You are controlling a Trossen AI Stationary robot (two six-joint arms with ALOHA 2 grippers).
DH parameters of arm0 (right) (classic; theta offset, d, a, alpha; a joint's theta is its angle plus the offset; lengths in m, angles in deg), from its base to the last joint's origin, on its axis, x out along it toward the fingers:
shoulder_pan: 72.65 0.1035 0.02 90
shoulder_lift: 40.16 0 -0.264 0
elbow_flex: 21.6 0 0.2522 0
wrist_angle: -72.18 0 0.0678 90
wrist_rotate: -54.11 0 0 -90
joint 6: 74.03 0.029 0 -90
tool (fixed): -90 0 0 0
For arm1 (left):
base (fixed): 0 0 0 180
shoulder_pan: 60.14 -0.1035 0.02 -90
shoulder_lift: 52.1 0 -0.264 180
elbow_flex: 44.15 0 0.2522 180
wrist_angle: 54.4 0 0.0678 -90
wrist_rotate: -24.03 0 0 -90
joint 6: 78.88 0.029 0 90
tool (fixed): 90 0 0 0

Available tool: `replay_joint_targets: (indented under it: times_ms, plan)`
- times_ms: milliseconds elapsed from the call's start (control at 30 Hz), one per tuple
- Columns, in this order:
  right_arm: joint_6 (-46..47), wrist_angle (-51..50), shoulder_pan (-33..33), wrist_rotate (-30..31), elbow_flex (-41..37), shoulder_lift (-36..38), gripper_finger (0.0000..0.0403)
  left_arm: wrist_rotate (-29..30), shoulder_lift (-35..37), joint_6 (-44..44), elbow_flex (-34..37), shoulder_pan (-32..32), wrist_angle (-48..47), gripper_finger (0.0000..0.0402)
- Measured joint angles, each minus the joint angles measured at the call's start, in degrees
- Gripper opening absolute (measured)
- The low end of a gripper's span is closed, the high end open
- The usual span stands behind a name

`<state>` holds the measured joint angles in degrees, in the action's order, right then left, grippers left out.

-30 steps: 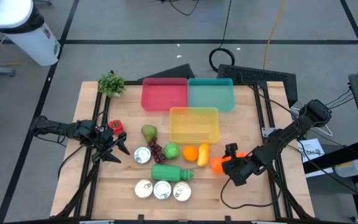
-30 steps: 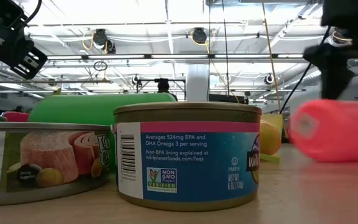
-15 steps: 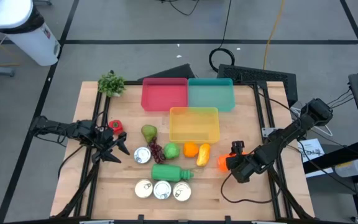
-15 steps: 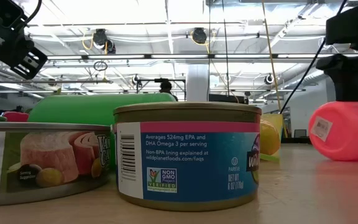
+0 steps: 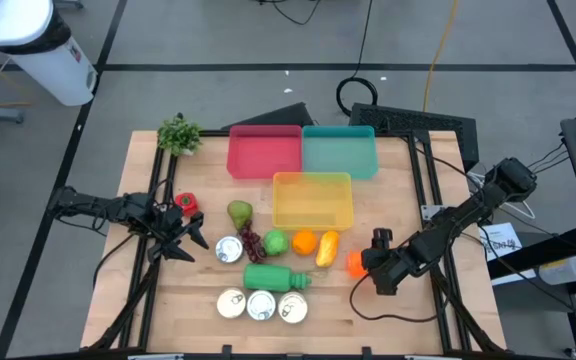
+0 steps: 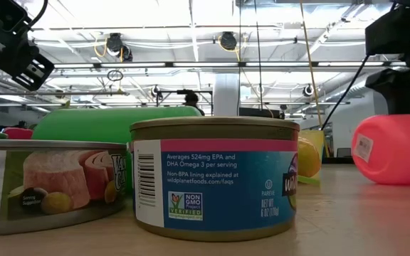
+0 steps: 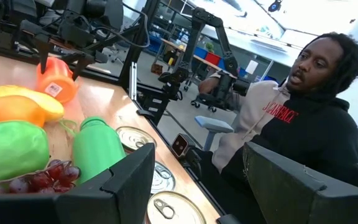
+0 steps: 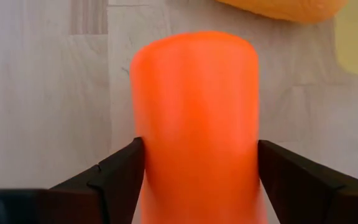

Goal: Pick & Place Food Item
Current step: Put the orange water bottle into the green bin

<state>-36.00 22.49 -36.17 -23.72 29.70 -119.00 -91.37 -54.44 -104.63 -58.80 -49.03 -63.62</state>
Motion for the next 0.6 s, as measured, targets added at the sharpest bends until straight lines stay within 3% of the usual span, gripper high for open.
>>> replay_joint_targets:
  times_ms: [267, 600]
  plan:
    - [0.31, 4.08, -0.16, -2.43, -0.78, 1.68, 0.0242, 0.00, 0.01, 0.00, 0.00, 0.00, 0.00, 0.0253]
    - [-4.87, 13.67, -0.13, -2.80, -1.18, 14.11, 0.0229, 0.00, 0.01, -0.01, 0.00, 0.01, 0.01, 0.0253]
